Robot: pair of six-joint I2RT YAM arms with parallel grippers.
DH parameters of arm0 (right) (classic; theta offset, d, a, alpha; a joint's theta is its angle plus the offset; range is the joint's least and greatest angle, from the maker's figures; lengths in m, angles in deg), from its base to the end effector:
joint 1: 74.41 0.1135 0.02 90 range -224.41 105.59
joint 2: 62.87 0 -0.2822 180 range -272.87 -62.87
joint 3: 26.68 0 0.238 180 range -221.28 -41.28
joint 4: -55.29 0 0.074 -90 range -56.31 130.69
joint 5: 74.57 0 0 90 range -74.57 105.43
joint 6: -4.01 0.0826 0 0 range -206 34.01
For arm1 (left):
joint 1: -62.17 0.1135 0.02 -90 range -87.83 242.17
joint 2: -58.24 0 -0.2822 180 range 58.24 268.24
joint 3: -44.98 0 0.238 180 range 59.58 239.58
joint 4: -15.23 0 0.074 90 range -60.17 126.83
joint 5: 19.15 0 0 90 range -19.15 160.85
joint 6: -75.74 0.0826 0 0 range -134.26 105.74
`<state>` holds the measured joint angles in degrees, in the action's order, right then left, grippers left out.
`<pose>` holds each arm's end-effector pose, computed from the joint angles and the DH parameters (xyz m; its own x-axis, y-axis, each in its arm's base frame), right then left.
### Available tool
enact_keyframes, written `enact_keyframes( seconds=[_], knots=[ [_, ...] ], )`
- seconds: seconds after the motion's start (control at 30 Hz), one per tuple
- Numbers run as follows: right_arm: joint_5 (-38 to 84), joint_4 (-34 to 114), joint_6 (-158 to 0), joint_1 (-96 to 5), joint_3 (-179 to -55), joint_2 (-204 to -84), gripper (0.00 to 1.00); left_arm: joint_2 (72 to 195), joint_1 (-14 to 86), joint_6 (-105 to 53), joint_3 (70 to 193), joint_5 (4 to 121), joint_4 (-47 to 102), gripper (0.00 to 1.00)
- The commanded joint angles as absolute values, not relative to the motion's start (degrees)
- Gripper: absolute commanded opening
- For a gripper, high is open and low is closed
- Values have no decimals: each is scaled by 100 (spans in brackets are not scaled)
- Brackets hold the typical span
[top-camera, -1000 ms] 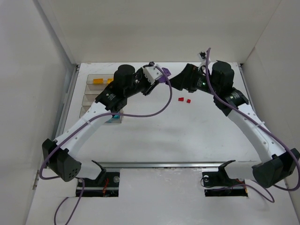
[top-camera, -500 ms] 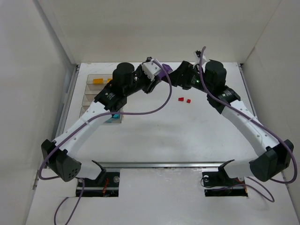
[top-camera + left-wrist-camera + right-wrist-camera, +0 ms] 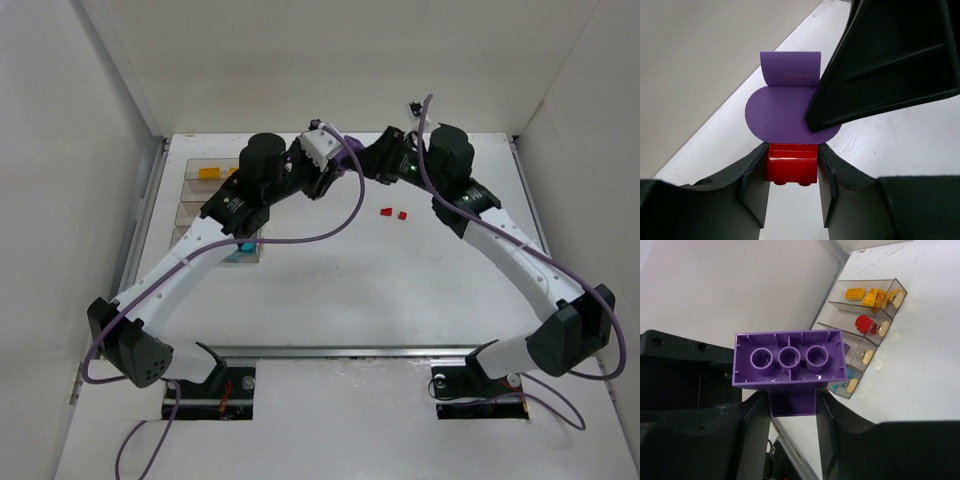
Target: Sort the legos into containers by color
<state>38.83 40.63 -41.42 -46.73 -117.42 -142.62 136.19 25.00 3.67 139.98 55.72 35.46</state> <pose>0.2973 0.1930 0.4270 -0.5859 0.4200 -0.6931 -0.5140 0.4687 0.7185 0.2596 -0.2239 0.4507 0.2014 0.2202 -0.9544 0.7661 0.5717 0.2936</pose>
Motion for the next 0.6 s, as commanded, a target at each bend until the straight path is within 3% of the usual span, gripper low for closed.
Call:
enact_keyframes(
  seconds=[0.0,0.07,0.13,0.17,0.2,0.57],
  knots=[
    [4187,4535,-3968,-4567,-12118,-14391,37,13453,2446,244,14220,5494,3229,0],
    [4249,4535,-3968,-4567,-12179,-14444,37,13453,2446,244,14220,5494,3229,0],
    [4250,4535,-3968,-4506,-12179,-14496,28,13453,2446,244,14220,5494,3229,0],
    [4250,4604,-3968,-4505,-12179,-14496,10,13453,2446,244,14167,5494,3229,0],
    [4250,4605,-3907,-4505,-12179,-14496,0,13453,2446,244,14080,5547,3177,0],
    [2766,4658,-4222,-4505,-11784,-13864,0,13067,2446,139,12982,5556,3703,0]
  ],
)
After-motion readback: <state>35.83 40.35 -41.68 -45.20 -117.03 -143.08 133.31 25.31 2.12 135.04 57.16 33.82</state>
